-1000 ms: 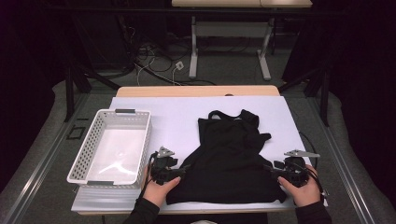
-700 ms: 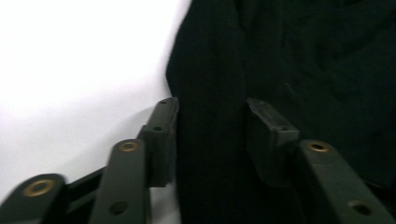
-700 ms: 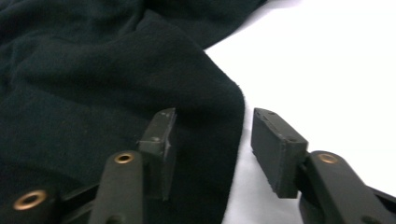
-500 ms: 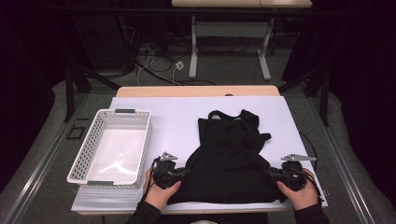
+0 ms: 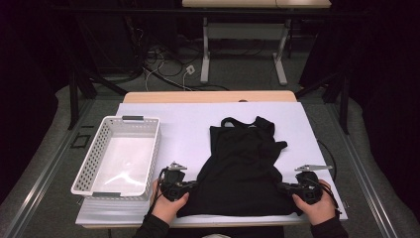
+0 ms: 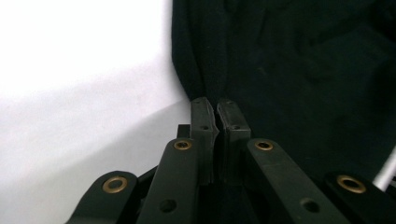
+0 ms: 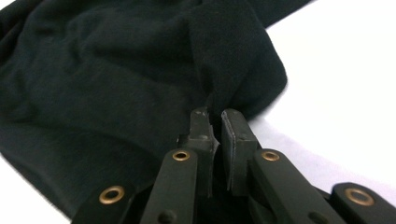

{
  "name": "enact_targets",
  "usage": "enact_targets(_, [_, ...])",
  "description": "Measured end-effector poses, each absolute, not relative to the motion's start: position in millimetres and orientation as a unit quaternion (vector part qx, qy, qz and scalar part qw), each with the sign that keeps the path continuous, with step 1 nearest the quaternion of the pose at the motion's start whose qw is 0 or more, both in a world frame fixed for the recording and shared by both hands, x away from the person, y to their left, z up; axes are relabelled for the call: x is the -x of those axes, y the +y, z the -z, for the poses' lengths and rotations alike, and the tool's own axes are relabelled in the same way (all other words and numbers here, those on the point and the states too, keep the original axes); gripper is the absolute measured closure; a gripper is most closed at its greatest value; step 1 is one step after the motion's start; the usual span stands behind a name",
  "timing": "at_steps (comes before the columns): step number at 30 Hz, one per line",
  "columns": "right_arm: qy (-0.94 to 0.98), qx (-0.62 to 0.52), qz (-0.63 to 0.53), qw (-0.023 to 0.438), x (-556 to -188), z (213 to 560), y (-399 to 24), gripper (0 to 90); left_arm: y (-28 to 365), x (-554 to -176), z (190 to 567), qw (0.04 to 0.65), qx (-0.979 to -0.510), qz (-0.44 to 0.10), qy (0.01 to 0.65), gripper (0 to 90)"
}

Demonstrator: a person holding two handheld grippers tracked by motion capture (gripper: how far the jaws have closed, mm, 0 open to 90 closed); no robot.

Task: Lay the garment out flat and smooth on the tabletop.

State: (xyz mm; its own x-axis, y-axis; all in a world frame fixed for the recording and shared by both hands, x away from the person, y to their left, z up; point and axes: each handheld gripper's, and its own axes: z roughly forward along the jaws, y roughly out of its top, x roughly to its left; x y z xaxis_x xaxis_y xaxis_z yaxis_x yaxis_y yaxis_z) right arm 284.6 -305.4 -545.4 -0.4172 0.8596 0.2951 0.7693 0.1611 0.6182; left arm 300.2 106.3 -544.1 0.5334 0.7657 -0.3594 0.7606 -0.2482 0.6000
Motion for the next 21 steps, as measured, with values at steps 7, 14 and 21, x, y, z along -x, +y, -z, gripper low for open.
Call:
enact_targets(7, [0.774, -0.522, -0.353, 0.067, -270.9, 529.8, -308.8, 83.7, 119.7, -282.7, 526.0, 0.394, -0.786, -0.003, 0.477, 87.0])
enact_targets(14, [0.778, -0.518, -0.350, 0.058, -256.8, 514.7, -314.2, 83.9, 133.4, -258.3, 509.1, 0.408, -0.782, -0.005, 0.472, 87.0])
enact_targets(21, [0.784, -0.509, -0.353, 0.047, -240.1, 504.0, -318.6, 83.8, 144.7, -234.5, 495.4, 0.420, -0.777, -0.007, 0.468, 87.0])
